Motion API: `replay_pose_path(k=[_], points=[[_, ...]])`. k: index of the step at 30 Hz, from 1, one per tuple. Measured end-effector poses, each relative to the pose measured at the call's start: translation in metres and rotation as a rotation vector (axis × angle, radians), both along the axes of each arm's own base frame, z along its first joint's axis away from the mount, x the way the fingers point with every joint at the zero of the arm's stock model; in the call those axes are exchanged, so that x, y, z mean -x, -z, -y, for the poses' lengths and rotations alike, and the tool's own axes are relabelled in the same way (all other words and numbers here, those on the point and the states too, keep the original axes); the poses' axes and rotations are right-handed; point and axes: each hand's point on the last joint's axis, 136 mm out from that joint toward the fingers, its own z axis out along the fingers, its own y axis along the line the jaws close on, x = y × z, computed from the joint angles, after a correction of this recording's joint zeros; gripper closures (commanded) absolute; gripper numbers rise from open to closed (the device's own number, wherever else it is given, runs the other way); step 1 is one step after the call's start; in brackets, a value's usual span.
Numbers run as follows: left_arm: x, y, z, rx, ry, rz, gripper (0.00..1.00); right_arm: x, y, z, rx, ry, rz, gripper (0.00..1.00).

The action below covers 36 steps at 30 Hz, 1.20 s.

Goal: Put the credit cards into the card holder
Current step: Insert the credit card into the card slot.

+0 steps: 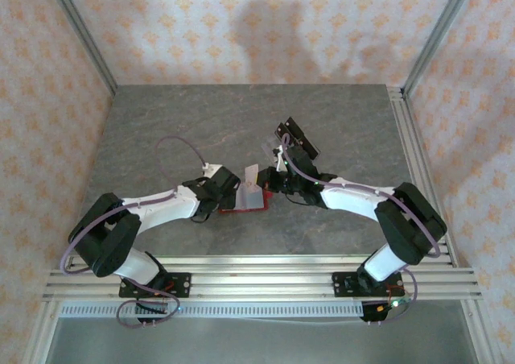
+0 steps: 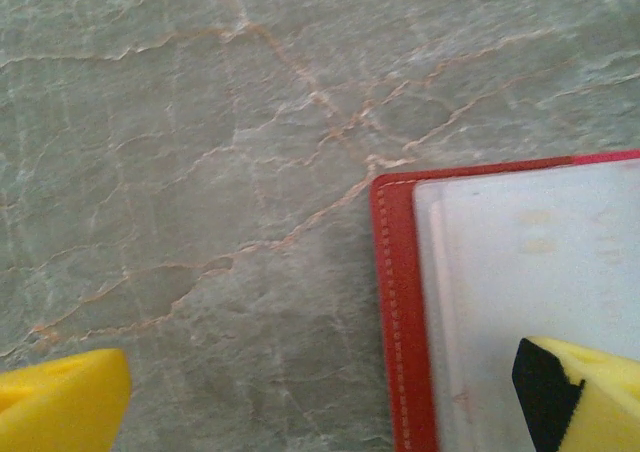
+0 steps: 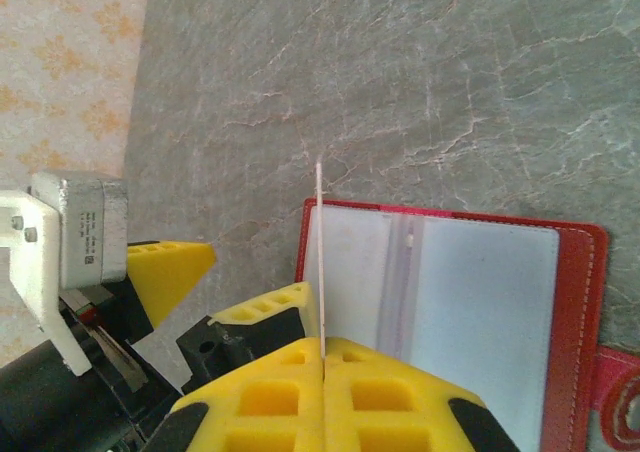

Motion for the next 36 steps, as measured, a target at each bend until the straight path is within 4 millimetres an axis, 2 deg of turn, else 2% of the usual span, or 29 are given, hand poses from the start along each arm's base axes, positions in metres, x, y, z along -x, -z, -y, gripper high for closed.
replay_pose_path(k=[6,19,36], points=[[0.005,0.006,-0.010,-0.031,-0.042,-0.009,0.00,0.004,0.020,-0.001,-0.007,-0.009,-0.034,1.00],[0.004,0.008,-0.013,-0.030,-0.090,0.002,0.00,0.012,0.044,-0.007,-0.081,-0.027,-0.063,1.00],[0.004,0.009,-0.013,-0.022,-0.105,0.004,0.00,0.009,0.058,-0.016,-0.173,-0.017,-0.077,1.00]])
